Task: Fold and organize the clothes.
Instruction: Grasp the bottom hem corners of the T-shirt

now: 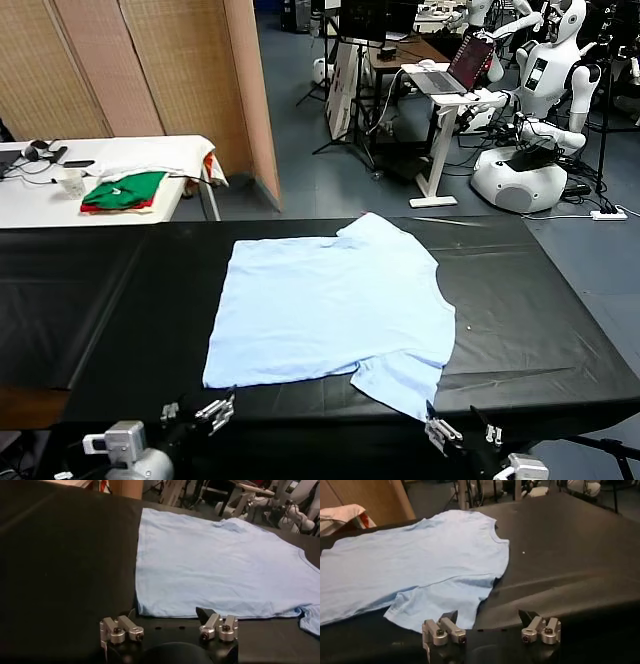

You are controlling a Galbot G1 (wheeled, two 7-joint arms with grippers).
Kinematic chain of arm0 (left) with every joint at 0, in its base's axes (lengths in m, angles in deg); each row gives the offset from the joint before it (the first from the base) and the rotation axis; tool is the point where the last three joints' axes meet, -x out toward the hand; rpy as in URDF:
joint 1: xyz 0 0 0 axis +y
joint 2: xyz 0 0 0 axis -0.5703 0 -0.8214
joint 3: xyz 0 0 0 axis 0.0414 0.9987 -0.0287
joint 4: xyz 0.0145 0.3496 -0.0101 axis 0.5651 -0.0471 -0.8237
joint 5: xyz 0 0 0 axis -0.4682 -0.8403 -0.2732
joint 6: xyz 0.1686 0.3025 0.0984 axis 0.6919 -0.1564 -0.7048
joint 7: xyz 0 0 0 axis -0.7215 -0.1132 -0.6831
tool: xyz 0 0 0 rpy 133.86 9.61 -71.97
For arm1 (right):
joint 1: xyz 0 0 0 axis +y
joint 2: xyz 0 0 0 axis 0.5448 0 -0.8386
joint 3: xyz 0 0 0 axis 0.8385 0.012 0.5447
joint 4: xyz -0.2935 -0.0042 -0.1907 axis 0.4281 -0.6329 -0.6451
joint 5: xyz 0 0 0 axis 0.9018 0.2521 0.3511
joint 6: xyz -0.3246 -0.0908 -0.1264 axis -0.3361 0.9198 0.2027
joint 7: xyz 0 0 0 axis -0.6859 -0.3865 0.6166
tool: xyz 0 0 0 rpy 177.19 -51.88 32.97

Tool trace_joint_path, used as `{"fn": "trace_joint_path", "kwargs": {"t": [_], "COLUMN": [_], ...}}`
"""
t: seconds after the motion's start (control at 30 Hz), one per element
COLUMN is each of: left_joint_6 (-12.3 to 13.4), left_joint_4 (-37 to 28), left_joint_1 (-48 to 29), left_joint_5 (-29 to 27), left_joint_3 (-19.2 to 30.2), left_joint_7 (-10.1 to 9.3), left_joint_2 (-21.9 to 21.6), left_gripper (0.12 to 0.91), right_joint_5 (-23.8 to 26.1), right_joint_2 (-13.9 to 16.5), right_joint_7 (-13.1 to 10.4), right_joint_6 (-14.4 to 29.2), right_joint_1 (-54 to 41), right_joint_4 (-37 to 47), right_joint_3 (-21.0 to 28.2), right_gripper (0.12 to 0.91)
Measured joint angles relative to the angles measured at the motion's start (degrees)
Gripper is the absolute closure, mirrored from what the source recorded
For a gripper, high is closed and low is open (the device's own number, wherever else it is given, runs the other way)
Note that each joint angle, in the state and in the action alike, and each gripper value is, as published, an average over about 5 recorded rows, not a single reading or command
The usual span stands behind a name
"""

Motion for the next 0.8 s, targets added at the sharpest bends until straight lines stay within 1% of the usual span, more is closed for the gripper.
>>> {"fn": "trace_joint_path", "kwargs": {"t": [0.2, 0.4, 0.47, 0.5, 0.53, 0.57, 0.67, 0.7, 0.73, 0.77, 0.8], "left_joint_6": [0.1, 0.3, 0.4, 0.4, 0.5, 0.5, 0.7, 0.7, 0.7, 0.8, 0.8], "left_joint_4": [-1.4, -3.3, -3.9, -4.2, -4.4, -4.6, -4.8, -4.9, -4.9, -4.8, -4.8], "left_joint_1": [-1.7, -3.0, -3.2, -3.3, -3.3, -3.3, -3.2, -3.1, -2.9, -2.8, -2.7], "left_joint_5": [0.4, 0.5, 0.5, 0.4, 0.4, 0.4, 0.3, 0.3, 0.3, 0.3, 0.3], "left_joint_3": [0.0, 0.8, 0.9, 1.0, 1.0, 1.0, 1.0, 1.0, 1.0, 1.0, 1.1], "left_joint_7": [-0.18, -0.64, -0.75, -0.81, -0.87, -0.92, -1.13, -1.18, -1.22, -1.23, -1.23], "left_joint_2": [-0.2, 0.2, 0.3, 0.3, 0.3, 0.4, 0.5, 0.5, 0.5, 0.5, 0.5], "left_gripper": [0.123, 0.128, 0.145, 0.171, 0.197, 0.237, 0.404, 0.480, 0.537, 0.593, 0.669], "right_joint_5": [1.1, 2.0, 2.1, 2.1, 2.1, 2.1, 2.1, 2.1, 2.1, 2.0, 2.0], "right_joint_2": [-0.8, -1.4, -1.5, -1.5, -1.5, -1.5, -1.5, -1.5, -1.5, -1.5, -1.5], "right_joint_7": [-0.2, -1.1, -1.2, -1.2, -1.3, -1.3, -1.4, -1.5, -1.5, -1.5, -1.5], "right_joint_6": [-1.1, -1.3, -1.3, -1.3, -1.3, -1.3, -1.1, -1.1, -1.0, -1.0, -0.9], "right_joint_1": [-3.0, -5.0, -5.3, -5.4, -5.5, -5.6, -5.7, -5.7, -5.7, -5.7, -5.7], "right_joint_4": [1.7, 3.8, 4.3, 4.5, 4.6, 4.7, 5.0, 5.1, 5.2, 5.3, 5.4], "right_joint_3": [1.7, 3.4, 3.7, 3.8, 3.9, 4.0, 4.3, 4.3, 4.3, 4.3, 4.4], "right_gripper": [0.118, 0.128, 0.184, 0.230, 0.295, 0.352, 0.540, 0.597, 0.672, 0.729, 0.780]}}
